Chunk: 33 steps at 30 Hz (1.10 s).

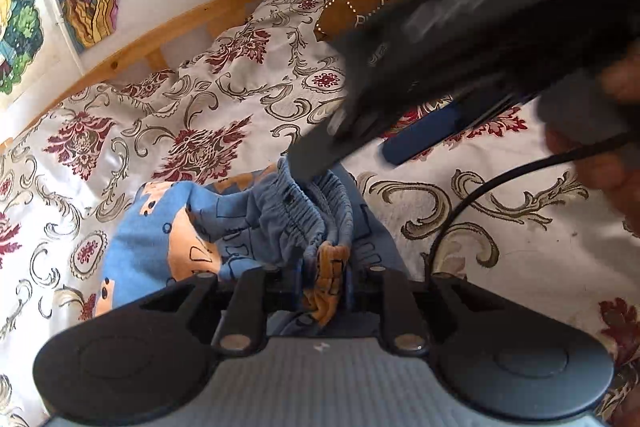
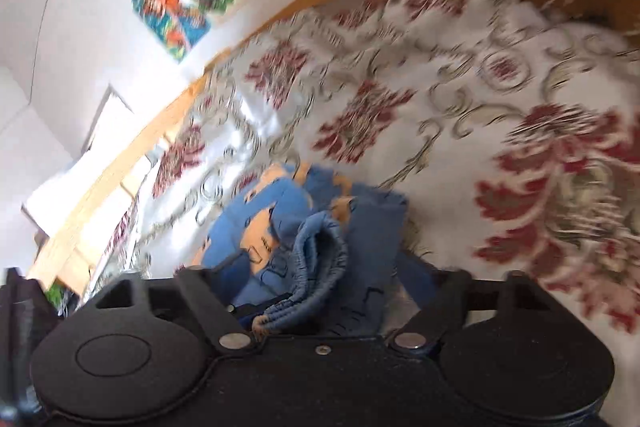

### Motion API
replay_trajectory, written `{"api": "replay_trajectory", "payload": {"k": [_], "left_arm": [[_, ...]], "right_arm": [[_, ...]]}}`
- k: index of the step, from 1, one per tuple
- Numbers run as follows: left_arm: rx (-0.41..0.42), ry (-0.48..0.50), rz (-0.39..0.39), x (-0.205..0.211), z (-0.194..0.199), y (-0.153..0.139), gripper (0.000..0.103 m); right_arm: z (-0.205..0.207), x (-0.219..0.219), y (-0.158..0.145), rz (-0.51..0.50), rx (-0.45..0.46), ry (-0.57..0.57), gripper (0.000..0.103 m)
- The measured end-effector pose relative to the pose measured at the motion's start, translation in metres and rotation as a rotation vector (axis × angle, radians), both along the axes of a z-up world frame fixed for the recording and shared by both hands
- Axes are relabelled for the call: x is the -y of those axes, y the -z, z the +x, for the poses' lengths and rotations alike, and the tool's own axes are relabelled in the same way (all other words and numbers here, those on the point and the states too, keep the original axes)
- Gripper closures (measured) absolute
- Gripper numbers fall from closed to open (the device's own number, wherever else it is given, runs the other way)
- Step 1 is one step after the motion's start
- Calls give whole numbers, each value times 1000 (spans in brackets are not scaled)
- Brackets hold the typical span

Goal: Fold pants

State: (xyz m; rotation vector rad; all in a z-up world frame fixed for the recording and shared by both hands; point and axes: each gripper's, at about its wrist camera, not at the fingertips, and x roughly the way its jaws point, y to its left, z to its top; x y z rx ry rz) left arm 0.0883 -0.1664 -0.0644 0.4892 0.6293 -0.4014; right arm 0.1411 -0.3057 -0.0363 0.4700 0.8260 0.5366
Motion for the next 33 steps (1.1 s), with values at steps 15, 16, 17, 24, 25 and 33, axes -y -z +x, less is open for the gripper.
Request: {"api": "replay_trajectory", "payload": {"k": [15, 16, 17, 24, 25, 33], "left_arm": [[19, 37, -21, 4, -13, -8, 80], [6, 38, -14, 5, -12, -5, 79], [-7, 42, -14, 5, -11, -2, 76], [-148, 79, -168, -28, -8, -19, 45], [-168, 83, -201, -39, -9, -26, 42], [-201, -299, -379, -142, 23, -45, 6]], "right_arm": [[-5, 1, 2, -46, -26, 44, 91], [-5, 0, 6, -67, -32, 45, 90], [-5, 0, 9, -89, -32, 48, 89], [-25, 4, 3, -236, 45, 95, 63], [-29, 3, -2, -270, 70, 105, 53], [-48, -47, -21, -450, 216, 139, 5]]}}
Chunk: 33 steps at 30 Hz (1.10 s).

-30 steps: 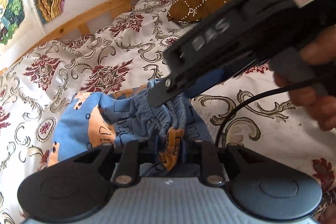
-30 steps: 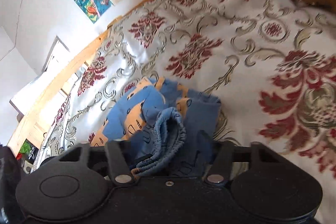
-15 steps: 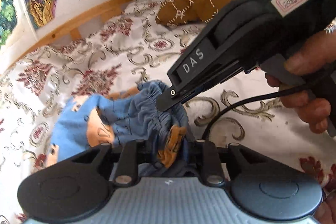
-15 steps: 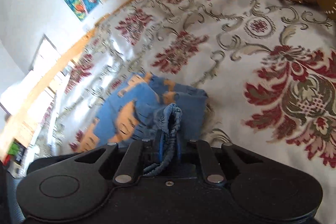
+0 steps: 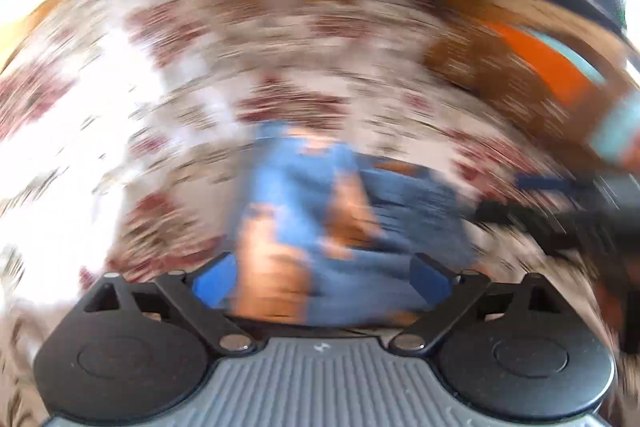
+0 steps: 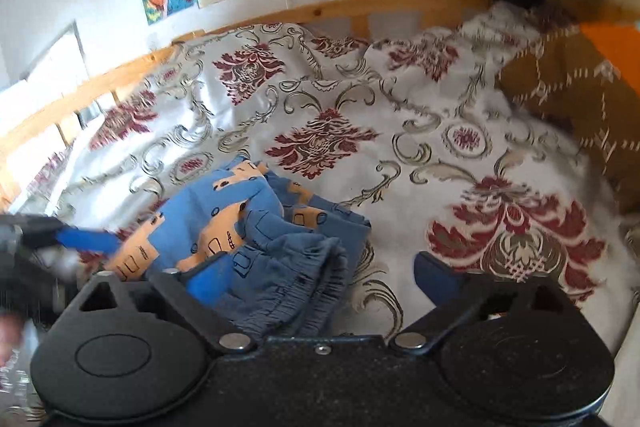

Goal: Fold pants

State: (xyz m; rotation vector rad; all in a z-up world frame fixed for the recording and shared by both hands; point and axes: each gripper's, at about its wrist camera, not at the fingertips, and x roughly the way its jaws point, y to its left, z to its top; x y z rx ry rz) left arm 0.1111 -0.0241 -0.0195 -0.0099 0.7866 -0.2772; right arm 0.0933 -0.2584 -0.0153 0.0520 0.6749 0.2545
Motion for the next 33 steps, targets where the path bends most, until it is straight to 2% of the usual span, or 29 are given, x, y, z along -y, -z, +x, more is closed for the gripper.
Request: {"api": "replay_trajectory", "payload": {"k": [2, 4, 6, 9, 13, 15, 21, 25, 28, 31, 33], "left_arm": [[-52, -96, -32, -17, 15, 7, 6], [-102, -156, 2, -27, 28, 19, 7], [-148, -165, 37, -35, 34, 31, 7], [-144, -142, 33, -42, 32, 35, 7], [-160, -158, 17, -47, 31, 26, 7], [-164, -169, 3, -48, 31, 22, 7], [-104, -187, -6, -43, 43, 4, 6], [-25, -128, 6, -26, 65, -15, 6], [46, -46, 69, 0, 91, -21, 4], [43, -5, 220, 24, 126, -5, 6], [26, 12, 300, 27, 143, 14, 7]], "right_arm": [[-1, -14, 10, -90, -21, 38, 5], [-6, -22, 24, -183, -37, 63, 5], [-14, -23, 36, -247, -28, 69, 5], [-21, -17, 35, -274, -1, 99, 3], [-28, -2, 17, -235, 62, 132, 3], [-25, -3, 11, -249, 95, 130, 2], [0, -23, 4, -290, 151, 24, 2], [24, -40, 4, -297, 193, -54, 1], [47, -46, 17, -313, 169, -94, 1], [64, -43, 34, -352, 141, -91, 1], [70, -32, 42, -336, 125, -74, 1]]}}
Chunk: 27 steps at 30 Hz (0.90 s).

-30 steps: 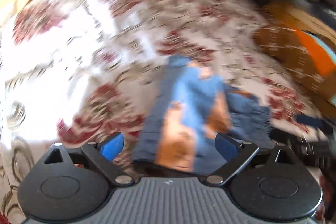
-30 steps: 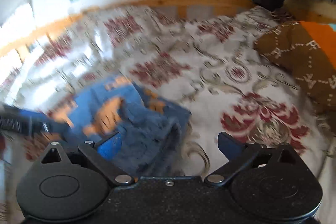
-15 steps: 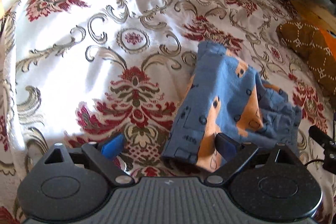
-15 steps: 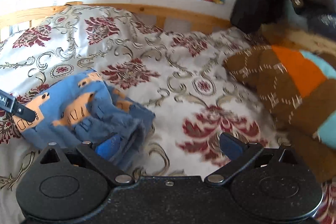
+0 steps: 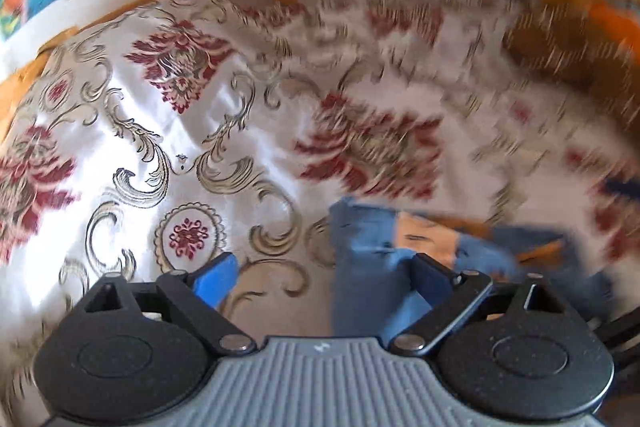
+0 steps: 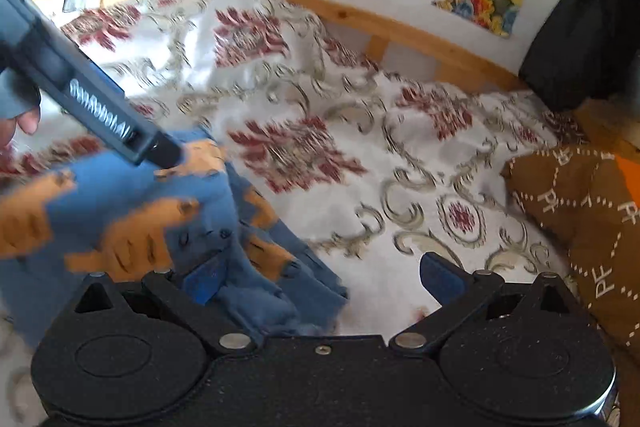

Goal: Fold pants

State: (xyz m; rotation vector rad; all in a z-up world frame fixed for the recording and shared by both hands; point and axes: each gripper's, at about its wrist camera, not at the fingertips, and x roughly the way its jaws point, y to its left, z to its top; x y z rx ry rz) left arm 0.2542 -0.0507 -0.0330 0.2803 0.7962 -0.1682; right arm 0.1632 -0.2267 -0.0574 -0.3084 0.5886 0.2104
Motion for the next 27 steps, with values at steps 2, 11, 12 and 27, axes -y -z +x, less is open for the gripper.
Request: {"api": "replay_trajectory", "payload": {"k": [2, 11, 12, 27], "left_arm": [[-10, 13, -17, -11, 6, 14, 4], [4, -53, -244, -78, -47, -4, 3], [2, -49, -229, -81, -55, -2, 3], [-42, -144, -251, -121, -89, -17, 3]], "right_arm": [[4, 15, 3, 53, -24, 15, 1], [-47, 43, -26, 207, -10, 69, 1], [-54, 41, -24, 198, -23, 61, 1], [-100, 46, -23, 180, -86, 155, 1]]}}
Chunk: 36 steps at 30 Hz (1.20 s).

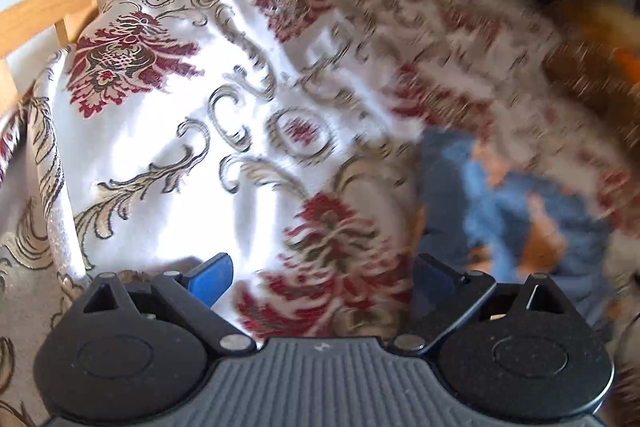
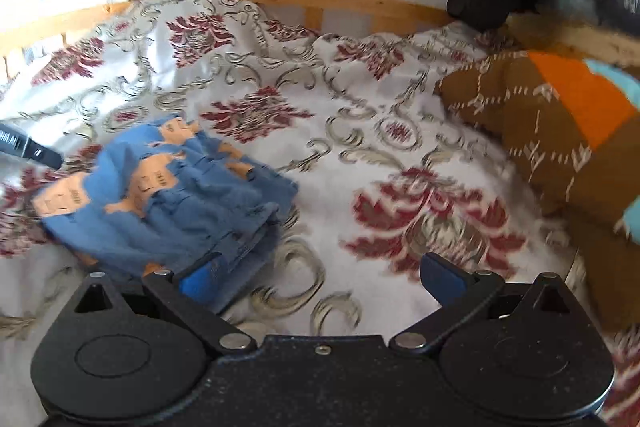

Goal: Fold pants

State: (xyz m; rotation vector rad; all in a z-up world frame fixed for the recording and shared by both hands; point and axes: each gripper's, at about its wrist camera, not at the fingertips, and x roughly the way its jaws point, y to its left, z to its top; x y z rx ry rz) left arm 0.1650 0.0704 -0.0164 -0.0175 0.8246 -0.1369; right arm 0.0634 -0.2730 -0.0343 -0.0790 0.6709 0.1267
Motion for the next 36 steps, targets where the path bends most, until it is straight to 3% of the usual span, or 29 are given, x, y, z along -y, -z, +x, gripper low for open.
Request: {"api": "replay_trajectory", "payload": {"k": [3, 5, 9, 12, 19, 30, 33, 36], "left_arm": [[39, 56, -144, 1, -4, -13, 0], [37, 119, -170, 11, -3, -10, 0], [-15, 234, -41, 41, -6, 18, 0], [-76, 250, 49, 51, -7, 43, 1], [-72, 231, 0, 42, -8, 25, 0], [-20, 241, -3, 43, 1, -1, 0], [-12, 303, 12, 50, 11, -4, 0], [-10, 460, 4, 56, 26, -2, 0]], "right_arm": [[-6, 0, -7, 37, 34, -14, 1], [-2, -3, -8, 67, 19, -19, 1], [7, -21, 6, 47, -50, -61, 1], [5, -26, 17, 7, -86, -78, 1], [6, -4, -9, 107, -15, -71, 1], [29, 12, -6, 278, -132, -94, 1], [37, 19, -2, 414, -148, -199, 1], [54, 25, 6, 510, -195, -266, 1]]}}
